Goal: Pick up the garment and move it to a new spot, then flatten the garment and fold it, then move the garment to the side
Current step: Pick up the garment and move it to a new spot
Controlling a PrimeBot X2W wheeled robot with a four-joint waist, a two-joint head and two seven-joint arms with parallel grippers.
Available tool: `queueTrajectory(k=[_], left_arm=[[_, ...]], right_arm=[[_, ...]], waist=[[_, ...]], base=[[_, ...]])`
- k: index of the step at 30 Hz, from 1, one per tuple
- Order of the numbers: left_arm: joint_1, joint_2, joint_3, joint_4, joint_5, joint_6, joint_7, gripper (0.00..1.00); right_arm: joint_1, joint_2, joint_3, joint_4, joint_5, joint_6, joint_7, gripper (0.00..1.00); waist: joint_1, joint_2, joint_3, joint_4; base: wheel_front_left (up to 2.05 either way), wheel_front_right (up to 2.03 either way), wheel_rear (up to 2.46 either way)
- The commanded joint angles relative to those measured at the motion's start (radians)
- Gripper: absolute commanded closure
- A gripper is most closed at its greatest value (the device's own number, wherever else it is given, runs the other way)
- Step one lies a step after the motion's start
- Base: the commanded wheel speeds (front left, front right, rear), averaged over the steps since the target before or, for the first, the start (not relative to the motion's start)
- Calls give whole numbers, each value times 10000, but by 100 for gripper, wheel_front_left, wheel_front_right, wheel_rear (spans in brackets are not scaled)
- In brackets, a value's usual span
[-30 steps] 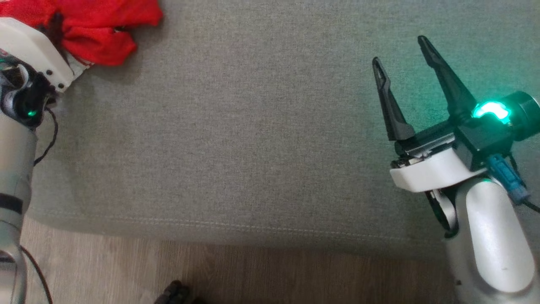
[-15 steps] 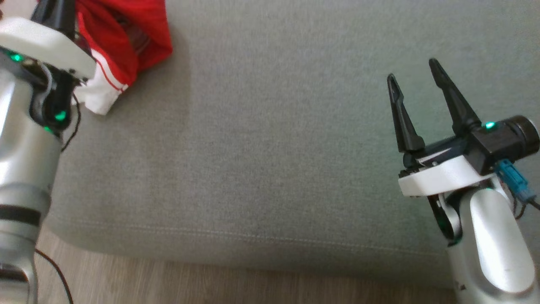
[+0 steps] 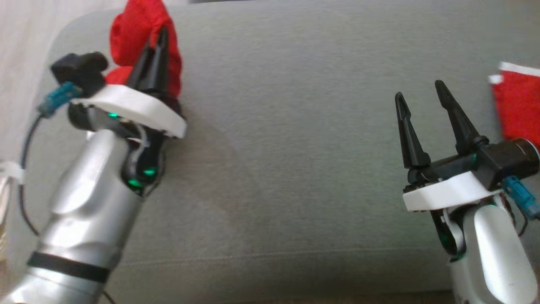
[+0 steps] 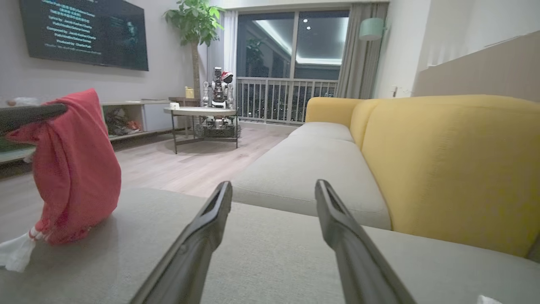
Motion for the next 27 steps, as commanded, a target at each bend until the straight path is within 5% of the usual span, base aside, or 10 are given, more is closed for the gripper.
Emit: queueTrajectory(k=[1,12,18,19,20,27], left_arm=[[-447,107,276,-482,153,135,-120,100],[-1170,-1384,-1029,601,1705,761,-239,100],[-1558,-2002,-1510,1629,2100,424,-275,100],[-1570,-2051,-1780,1870,2126,184,-270,59],[-1608,-2087,-2042,2095,2151,-32,-260,0],[-1763,-2156,-2227,2525,1954,-249,-276,0]], right_arm=[[-296,70,288,-435,77,-4,-37,0],[-1167,70,918,-912,304,-4,6,0],[-1306,70,1149,-821,530,-4,-176,0],[-1313,70,1156,-795,552,-4,-206,0],[-1316,70,1143,-765,567,-4,-235,0],[-1251,70,883,-544,478,-4,-358,0]], waist=[[0,-1,-51,-759],[0,-1,1103,-2880],[0,-1,1612,-3554],[0,-1,1666,-3604],[0,-1,1704,-3625],[0,-1,1537,-3159]], base=[[0,0,0],[0,0,0],[0,0,0],[0,0,0],[0,0,0],[0,0,0]])
